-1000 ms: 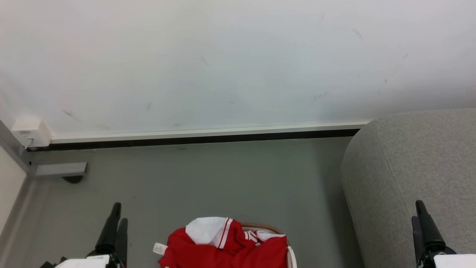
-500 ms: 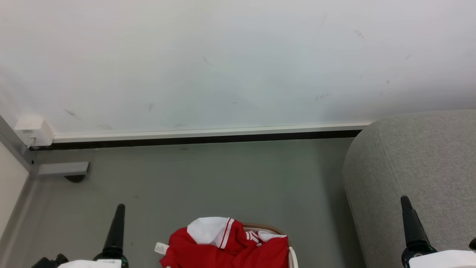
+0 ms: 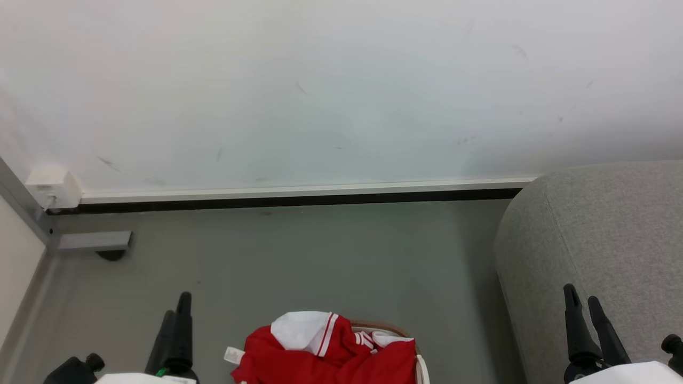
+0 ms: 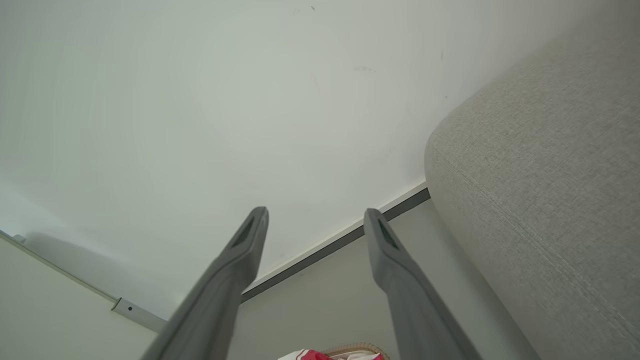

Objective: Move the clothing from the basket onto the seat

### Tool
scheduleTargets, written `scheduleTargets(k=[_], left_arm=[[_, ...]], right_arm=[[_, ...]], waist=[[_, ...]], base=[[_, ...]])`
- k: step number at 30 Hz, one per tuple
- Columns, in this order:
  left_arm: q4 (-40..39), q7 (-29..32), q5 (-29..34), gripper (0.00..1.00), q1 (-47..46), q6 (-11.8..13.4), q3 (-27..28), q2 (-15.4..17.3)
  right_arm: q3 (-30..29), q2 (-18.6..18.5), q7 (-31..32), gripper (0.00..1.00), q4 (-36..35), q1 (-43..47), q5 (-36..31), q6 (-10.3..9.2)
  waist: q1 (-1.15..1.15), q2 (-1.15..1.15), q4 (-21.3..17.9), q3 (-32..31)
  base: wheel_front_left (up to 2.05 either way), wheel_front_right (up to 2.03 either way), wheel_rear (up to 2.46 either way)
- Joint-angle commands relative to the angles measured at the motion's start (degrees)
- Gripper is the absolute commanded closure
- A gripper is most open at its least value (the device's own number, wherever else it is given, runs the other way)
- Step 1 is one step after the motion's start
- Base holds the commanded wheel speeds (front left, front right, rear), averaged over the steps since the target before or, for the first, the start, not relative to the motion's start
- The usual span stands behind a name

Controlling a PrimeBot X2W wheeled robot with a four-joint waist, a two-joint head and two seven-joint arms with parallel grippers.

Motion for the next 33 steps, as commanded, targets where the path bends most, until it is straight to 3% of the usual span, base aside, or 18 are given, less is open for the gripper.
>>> scheduleTargets(k=[1, 13, 33], left_arm=[[-1.01, -0.63, 2.98, 0.0, -0.2, -0.21, -0.39, 0.53], [-2.24, -2.83, 16.73, 0.0, 1.02, 0.0, -1.72, 1.72], [-3.94, -6.04, 30.44, 0.0, 2.63, -0.01, -2.3, 2.42]], right_arm=[[-0.01, -0.45, -0.68, 0.0, -0.96, -0.08, -2.57, -0.04], [-0.04, -0.22, -2.88, 0.0, 0.69, 0.43, -15.95, -0.05], [1.32, 0.22, -6.09, 0.0, 0.4, 1.25, -30.3, -0.07]], waist=[[0.0, 0.0, 0.01, 0.0], [0.0, 0.0, 0.18, 0.01], [0.0, 0.0, 0.64, 0.17]], base=[[0.0, 0.0, 0.0], [0.0, 0.0, 0.0], [0.0, 0.0, 0.0]])
